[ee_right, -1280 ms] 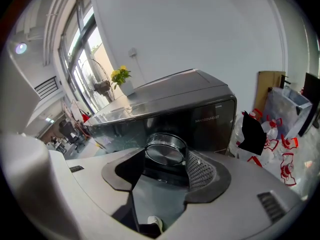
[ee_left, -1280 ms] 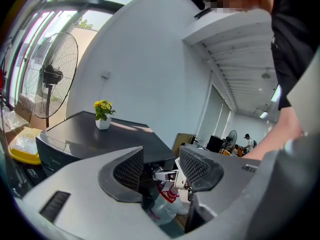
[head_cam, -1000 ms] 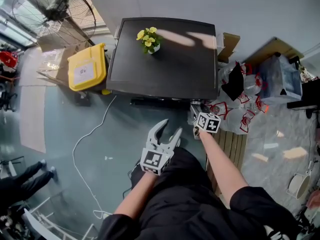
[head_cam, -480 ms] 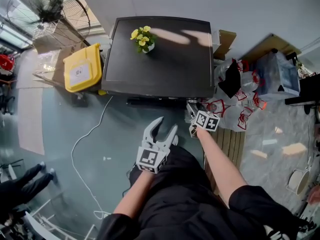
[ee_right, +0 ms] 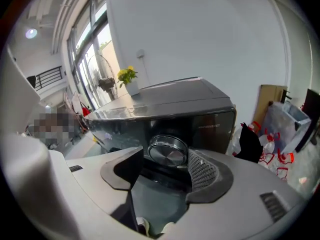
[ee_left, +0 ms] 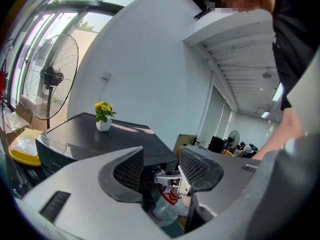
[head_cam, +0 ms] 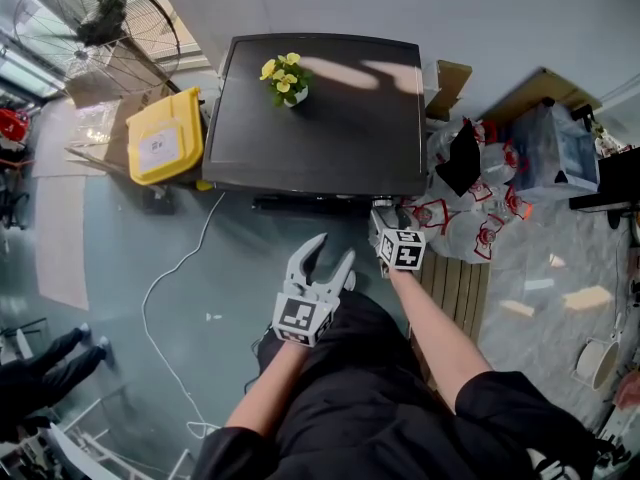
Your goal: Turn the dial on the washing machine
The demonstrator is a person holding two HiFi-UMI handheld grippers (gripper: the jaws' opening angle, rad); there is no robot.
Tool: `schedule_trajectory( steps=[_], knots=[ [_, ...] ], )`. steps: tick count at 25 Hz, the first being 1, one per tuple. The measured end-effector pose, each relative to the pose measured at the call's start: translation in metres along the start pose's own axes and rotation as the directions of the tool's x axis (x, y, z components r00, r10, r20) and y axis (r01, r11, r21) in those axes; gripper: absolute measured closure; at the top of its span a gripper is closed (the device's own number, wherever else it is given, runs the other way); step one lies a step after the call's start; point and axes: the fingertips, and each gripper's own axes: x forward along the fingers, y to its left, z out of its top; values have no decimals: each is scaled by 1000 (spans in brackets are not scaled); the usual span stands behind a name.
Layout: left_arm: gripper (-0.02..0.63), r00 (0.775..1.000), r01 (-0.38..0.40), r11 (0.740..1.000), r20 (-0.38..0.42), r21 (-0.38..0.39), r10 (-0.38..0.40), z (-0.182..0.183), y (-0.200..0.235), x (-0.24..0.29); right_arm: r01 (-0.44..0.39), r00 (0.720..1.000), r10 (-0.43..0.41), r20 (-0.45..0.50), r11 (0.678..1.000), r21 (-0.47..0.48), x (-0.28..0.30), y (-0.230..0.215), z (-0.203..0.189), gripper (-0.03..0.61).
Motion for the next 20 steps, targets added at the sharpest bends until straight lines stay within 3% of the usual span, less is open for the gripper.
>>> schedule_trajectory(
  steps=[7, 13, 20],
  knots=[
    [412, 1000, 11, 1000, 8, -10, -11, -8, -1, 0, 79, 997, -81, -13, 992, -94, 5, 2, 4, 334],
    [413, 1000, 5, 1000, -5, 2, -5, -12, -1, 0, 99, 993, -109, -53, 982, -160, 11, 1, -5, 334],
    [413, 1000, -2, 1000, -6, -18, 2, -15, 0, 0, 92, 995, -97, -29, 985, -145, 10, 0, -3, 334]
  ],
)
